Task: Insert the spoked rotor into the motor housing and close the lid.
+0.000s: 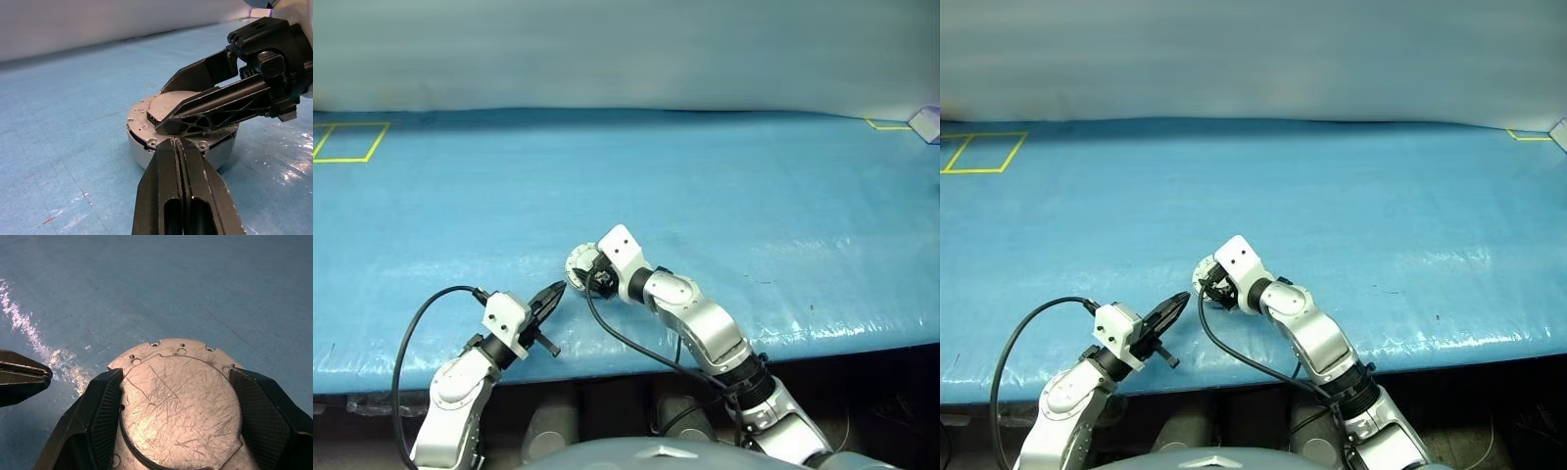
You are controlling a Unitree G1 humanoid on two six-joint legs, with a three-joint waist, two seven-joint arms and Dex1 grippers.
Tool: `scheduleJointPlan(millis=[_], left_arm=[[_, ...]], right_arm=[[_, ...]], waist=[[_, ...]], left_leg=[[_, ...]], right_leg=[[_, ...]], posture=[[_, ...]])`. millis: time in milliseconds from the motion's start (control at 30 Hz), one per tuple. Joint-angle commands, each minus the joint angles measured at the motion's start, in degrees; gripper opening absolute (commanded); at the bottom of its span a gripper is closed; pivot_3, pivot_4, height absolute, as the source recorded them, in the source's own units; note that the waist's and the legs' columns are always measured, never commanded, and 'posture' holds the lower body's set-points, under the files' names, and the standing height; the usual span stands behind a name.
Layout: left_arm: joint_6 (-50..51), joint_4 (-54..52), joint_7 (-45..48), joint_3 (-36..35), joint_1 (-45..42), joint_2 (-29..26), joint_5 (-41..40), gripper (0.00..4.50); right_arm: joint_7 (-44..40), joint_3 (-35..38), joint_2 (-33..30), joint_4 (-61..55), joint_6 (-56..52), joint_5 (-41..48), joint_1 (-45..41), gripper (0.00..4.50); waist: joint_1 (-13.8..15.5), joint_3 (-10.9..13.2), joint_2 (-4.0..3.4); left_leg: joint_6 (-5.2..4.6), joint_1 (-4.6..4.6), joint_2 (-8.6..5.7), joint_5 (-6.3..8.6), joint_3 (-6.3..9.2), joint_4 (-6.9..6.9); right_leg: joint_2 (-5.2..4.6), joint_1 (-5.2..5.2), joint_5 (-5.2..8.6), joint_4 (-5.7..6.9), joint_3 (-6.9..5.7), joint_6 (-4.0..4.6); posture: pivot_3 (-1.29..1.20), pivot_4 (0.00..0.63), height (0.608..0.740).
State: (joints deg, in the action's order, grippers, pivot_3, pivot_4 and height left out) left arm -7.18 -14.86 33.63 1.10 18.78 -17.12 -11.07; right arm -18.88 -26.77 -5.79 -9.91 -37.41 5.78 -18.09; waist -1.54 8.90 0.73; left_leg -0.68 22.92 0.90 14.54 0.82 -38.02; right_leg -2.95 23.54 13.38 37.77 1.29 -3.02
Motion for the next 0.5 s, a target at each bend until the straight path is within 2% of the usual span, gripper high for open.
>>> scheduleJointPlan(millis=[33,500], left_arm=[[-2.42,0.31,-0.73,0.26,-0.34,0.37,0.33,0.0],[-1.95,0.68,-1.58,0.31,0.19,0.05,0.59,0.0]], right_arm=[[0.02,0.14,0.6,-1.83,0.71,-0.64,0.6,3.13],[2.83,-1.71,3.25,0.68,-4.4,-5.07,0.12,3.13]], waist=[[-0.01,0.0,0.0],[-0.26,-0.02,0.02]], left_leg=[[0.0,0.0,0.0,0.0,0.0,0.0],[0.0,-0.12,0.05,0.0,-0.02,0.04]], right_leg=[[0.0,0.0,0.0,0.0,0.0,0.0],[0.02,-0.03,0.03,0.02,-0.01,0.03]], posture=[[0.0,0.15,0.74],[0.0,0.15,0.74]])
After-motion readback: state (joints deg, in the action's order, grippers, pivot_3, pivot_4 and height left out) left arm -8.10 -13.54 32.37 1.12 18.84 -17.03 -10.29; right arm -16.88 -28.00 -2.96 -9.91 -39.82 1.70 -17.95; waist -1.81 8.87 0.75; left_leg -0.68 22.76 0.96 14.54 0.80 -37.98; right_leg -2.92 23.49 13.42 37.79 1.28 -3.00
